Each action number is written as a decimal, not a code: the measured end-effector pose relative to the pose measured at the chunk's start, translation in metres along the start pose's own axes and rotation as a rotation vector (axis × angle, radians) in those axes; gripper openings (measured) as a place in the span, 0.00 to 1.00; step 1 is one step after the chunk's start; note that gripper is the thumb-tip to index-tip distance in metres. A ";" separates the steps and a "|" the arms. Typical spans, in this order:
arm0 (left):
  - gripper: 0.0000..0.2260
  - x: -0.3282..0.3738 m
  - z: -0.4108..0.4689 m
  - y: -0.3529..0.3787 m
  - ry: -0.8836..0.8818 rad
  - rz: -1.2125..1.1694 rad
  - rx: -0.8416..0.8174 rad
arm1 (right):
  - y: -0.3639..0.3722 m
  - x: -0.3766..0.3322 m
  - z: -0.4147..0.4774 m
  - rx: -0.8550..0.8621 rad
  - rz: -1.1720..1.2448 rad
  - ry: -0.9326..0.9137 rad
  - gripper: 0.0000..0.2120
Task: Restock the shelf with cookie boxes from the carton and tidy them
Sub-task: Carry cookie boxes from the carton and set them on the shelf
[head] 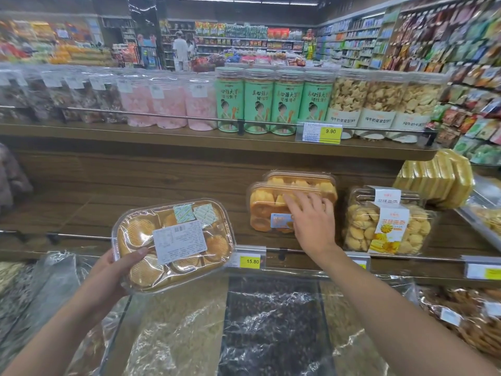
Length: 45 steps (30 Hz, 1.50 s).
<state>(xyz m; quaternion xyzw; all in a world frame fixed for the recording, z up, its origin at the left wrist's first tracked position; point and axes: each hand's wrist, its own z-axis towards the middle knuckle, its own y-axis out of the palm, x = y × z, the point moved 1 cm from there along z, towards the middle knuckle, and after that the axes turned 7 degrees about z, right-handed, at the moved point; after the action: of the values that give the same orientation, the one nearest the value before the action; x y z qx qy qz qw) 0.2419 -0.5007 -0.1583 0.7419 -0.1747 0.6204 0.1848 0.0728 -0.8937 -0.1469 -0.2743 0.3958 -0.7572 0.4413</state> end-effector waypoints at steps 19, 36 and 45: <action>0.19 -0.001 0.000 0.001 -0.017 0.014 -0.003 | -0.029 0.031 0.000 -0.098 0.058 0.048 0.34; 0.43 0.004 -0.008 -0.002 -0.002 0.045 -0.010 | -0.040 0.034 -0.012 -0.107 0.157 0.035 0.31; 0.37 0.012 -0.011 0.028 -0.027 -0.112 -0.115 | -0.050 0.035 -0.022 -0.049 0.322 0.009 0.29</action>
<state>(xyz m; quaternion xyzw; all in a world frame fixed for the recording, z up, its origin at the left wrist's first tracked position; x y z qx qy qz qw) 0.2208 -0.5202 -0.1434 0.7469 -0.1708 0.5880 0.2594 0.0178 -0.9022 -0.1145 -0.2150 0.4550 -0.6679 0.5483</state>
